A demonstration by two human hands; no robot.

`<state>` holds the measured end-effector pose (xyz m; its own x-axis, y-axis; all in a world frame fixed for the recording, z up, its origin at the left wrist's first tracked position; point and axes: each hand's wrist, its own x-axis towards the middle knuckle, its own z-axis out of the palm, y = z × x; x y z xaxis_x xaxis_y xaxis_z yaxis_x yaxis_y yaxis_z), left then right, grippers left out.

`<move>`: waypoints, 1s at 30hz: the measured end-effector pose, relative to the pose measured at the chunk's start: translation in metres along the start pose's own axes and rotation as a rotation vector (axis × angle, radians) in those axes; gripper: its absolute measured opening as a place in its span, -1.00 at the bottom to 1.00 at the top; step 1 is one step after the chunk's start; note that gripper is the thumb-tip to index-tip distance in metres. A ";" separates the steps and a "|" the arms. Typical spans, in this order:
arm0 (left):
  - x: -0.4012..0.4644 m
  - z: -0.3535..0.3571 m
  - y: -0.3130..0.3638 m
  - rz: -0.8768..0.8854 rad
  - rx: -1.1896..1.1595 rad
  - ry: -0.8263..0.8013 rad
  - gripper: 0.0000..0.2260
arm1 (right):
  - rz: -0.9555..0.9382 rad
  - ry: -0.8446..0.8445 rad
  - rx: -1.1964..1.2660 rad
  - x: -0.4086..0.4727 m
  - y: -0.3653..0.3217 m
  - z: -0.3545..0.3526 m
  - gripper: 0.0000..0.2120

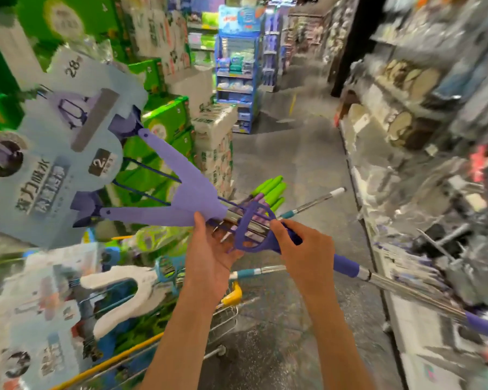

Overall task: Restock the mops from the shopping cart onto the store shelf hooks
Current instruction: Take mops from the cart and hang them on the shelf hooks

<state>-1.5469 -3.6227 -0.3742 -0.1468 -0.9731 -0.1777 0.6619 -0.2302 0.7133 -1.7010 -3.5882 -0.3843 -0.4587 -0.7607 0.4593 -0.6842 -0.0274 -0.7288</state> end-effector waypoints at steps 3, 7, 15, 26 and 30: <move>0.000 0.007 -0.002 -0.069 0.045 -0.049 -0.62 | 0.052 0.058 -0.014 -0.012 0.000 -0.011 -0.48; -0.005 0.008 -0.007 -0.162 0.080 -0.086 -0.61 | 0.182 0.109 -0.038 -0.037 -0.002 -0.021 -0.54; -0.041 0.012 -0.045 -0.354 0.288 -0.317 -0.63 | 0.474 0.285 0.007 -0.123 0.009 -0.055 -0.79; -0.126 0.057 -0.096 -0.591 0.355 -0.581 -0.61 | 0.676 0.500 0.037 -0.213 0.012 -0.135 -0.78; -0.182 0.088 -0.114 -0.639 0.326 -0.777 -0.61 | 0.690 0.671 0.046 -0.247 0.003 -0.182 -0.86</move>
<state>-1.6602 -3.4201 -0.3635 -0.9048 -0.3839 -0.1840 0.0828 -0.5827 0.8084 -1.6928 -3.2823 -0.4068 -0.9903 -0.0899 0.1062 -0.1258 0.2511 -0.9598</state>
